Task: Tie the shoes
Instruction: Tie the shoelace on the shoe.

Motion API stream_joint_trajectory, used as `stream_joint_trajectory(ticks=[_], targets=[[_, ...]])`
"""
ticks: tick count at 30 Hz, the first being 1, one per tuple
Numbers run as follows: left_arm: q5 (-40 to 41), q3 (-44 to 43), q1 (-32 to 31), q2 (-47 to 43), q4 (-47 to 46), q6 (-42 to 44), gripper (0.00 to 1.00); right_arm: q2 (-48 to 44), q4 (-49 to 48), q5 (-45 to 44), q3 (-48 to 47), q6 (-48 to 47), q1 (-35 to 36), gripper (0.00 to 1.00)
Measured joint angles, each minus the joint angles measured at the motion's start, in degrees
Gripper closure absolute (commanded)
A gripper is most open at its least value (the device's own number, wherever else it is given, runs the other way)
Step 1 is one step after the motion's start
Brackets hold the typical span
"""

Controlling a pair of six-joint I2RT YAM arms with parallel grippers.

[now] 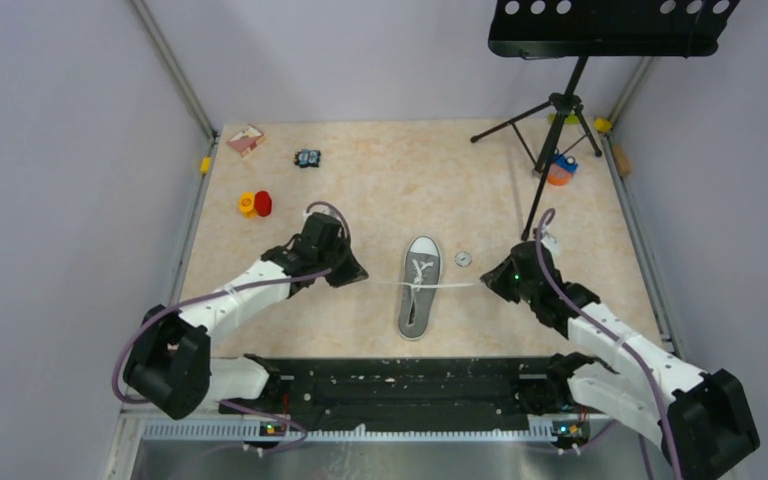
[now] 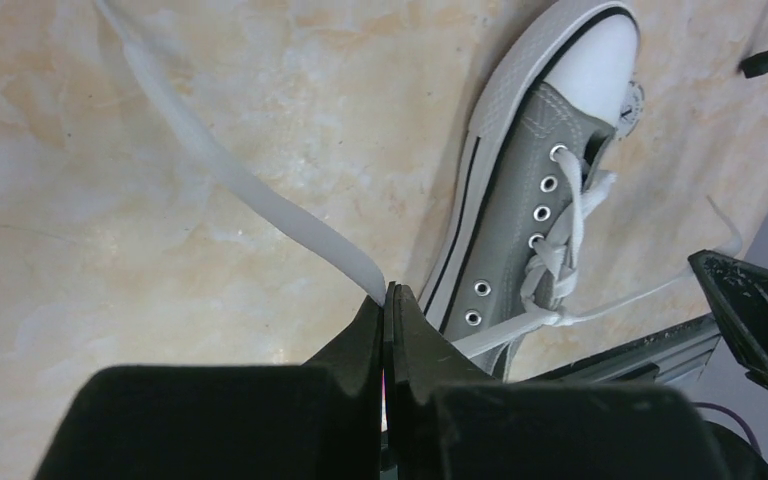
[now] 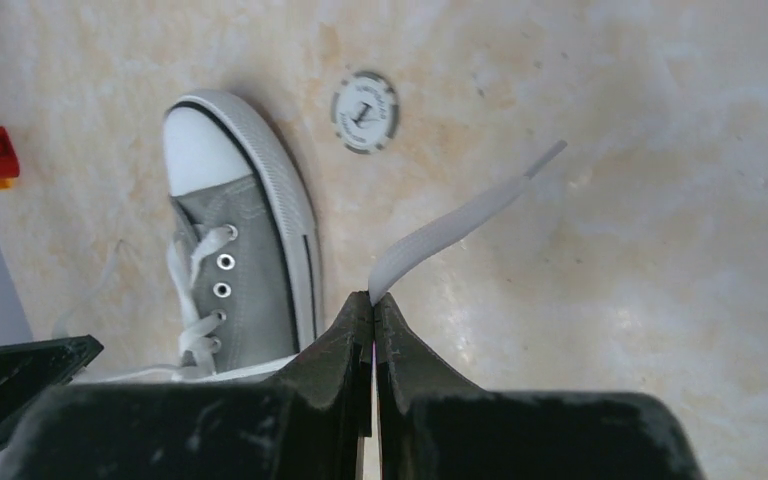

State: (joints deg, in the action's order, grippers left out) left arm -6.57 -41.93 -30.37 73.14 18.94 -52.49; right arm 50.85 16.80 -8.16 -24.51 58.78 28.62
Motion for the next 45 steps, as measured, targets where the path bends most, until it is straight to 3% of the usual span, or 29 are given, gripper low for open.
stream_joint_trajectory(ticks=[8, 15, 20, 26, 28, 32, 38, 45], targets=[[0.0, -4.2, -3.2, 0.5, -0.4, 1.7, 1.00, 9.3, -4.5, -2.2, -10.9, -5.6, 3.8, 1.00], [2.1, -7.0, -4.0, 1.3, -0.7, 1.7, 1.00, 11.5, -4.7, -5.2, -14.1, -7.8, 4.3, 1.00], [5.6, -6.9, -4.0, 1.3, 1.2, 2.8, 1.00, 9.5, -2.2, -7.1, -13.2, -8.7, 4.3, 1.00], [4.6, -6.8, -4.0, 6.6, 4.4, 6.8, 1.00, 4.2, -1.1, -4.3, -3.3, -8.6, 4.3, 1.00], [3.3, -6.4, -4.0, 8.5, 5.0, 7.3, 1.00, 3.5, -0.4, -2.8, -1.0, -8.6, 4.3, 0.89], [1.6, -6.0, -4.2, 8.6, 4.9, 7.5, 1.00, 2.4, 0.9, 0.5, 0.6, -9.3, 4.4, 0.56], [1.1, -6.8, -4.3, 8.2, 5.1, 8.6, 1.00, 1.3, 4.3, 0.1, -3.4, -13.7, 5.7, 0.48], [1.0, -7.8, -4.3, 8.2, 6.0, 10.5, 1.00, 5.3, -1.2, -2.2, -13.4, -24.3, 15.3, 0.49]])
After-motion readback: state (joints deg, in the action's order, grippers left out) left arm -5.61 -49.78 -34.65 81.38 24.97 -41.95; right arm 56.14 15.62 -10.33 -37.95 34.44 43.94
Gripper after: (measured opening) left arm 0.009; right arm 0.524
